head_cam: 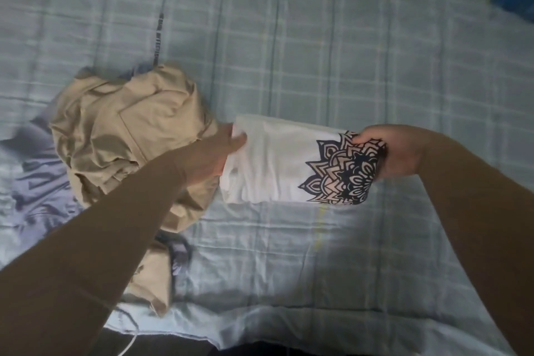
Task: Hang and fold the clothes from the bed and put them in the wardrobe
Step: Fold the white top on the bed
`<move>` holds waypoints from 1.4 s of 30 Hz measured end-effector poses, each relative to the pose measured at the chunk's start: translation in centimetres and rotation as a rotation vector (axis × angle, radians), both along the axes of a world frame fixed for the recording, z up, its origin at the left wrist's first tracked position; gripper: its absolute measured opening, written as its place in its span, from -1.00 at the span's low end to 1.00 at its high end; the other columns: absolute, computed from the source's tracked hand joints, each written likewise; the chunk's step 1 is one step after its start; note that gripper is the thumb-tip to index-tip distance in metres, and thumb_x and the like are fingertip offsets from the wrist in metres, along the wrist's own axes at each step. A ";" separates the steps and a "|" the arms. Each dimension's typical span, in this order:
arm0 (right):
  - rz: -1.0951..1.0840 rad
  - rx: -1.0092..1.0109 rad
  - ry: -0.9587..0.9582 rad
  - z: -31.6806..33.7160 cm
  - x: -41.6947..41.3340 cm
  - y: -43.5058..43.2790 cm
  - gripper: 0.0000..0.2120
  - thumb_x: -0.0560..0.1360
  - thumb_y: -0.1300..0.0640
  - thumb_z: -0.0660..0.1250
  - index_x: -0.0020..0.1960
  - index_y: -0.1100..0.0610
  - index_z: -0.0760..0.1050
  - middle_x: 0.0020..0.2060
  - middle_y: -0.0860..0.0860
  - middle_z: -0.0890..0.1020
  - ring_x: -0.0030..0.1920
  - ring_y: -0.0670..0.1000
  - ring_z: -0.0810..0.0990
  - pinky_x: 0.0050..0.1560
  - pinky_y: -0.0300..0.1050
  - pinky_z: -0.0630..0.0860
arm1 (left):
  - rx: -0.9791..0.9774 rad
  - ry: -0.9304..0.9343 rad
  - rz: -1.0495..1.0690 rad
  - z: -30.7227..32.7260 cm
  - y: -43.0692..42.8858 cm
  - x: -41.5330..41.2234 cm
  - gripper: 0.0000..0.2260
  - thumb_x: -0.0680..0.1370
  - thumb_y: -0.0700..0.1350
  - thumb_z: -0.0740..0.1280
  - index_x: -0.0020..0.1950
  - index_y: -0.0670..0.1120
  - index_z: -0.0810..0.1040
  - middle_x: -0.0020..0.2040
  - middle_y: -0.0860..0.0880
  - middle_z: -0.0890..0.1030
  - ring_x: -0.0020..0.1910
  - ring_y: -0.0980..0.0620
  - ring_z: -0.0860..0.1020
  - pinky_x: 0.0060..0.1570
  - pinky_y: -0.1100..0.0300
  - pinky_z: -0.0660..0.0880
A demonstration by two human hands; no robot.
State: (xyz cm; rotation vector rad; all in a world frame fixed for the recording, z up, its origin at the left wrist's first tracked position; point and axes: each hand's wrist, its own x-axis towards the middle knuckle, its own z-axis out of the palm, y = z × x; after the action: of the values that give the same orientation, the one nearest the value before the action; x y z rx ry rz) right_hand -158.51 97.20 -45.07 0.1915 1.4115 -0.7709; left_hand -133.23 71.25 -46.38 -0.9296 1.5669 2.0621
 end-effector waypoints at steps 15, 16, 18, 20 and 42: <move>-0.117 0.124 1.112 -3.1 13.1 1.5 -0.75 0.61 -0.15 0.14 0.05 0.01 0.43 -0.20 -0.11 0.57 -0.17 0.02 0.58 -0.16 -0.11 0.39 | -0.775 -0.074 0.415 -4.4 6.8 0.9 -0.73 0.57 0.19 0.26 0.14 0.05 0.42 -0.15 0.24 0.52 -0.22 0.26 0.49 -0.24 0.20 0.33; -0.091 0.168 1.163 -3.9 13.1 1.1 -0.74 0.63 -0.15 0.13 0.02 0.04 0.40 -0.22 -0.08 0.54 -0.18 0.08 0.55 -0.18 -0.10 0.36 | -0.788 -0.082 0.396 -4.8 6.7 1.2 -0.72 0.56 0.20 0.25 0.15 0.06 0.42 -0.16 0.26 0.51 -0.23 0.19 0.48 -0.20 0.19 0.33; -0.060 0.228 1.233 -5.2 13.3 0.6 -0.71 0.64 -0.16 0.11 -0.02 0.07 0.36 -0.25 -0.06 0.48 -0.19 0.17 0.55 -0.21 -0.10 0.33 | -0.794 -0.108 0.370 -5.2 6.5 1.5 -0.68 0.55 0.22 0.23 0.21 0.09 0.43 -0.16 0.31 0.48 -0.20 0.12 0.46 -0.11 0.20 0.33; -0.063 0.273 1.253 -5.9 13.3 0.2 -0.68 0.63 -0.17 0.10 -0.02 0.08 0.36 -0.26 -0.07 0.47 -0.17 0.22 0.59 -0.22 -0.09 0.34 | -0.802 -0.122 0.359 -5.3 6.4 1.4 -0.66 0.55 0.23 0.23 0.22 0.07 0.43 -0.17 0.31 0.47 -0.12 0.06 0.48 -0.08 0.19 0.33; -0.009 0.224 1.053 -5.9 10.3 0.1 -0.40 0.58 -0.32 0.05 0.14 0.17 0.54 -0.05 0.11 0.67 -0.05 0.16 0.64 -0.01 0.01 0.58 | -0.770 -0.355 0.293 -3.8 8.0 0.6 -0.42 0.56 0.32 0.18 0.41 -0.06 0.37 0.26 -0.18 0.55 0.26 -0.26 0.50 0.16 0.04 0.38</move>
State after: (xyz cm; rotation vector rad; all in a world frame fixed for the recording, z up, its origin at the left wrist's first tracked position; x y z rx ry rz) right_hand -148.18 97.26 -51.00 -0.0619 2.4964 -0.7411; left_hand -132.64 79.27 -50.21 -1.7621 2.1311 1.2998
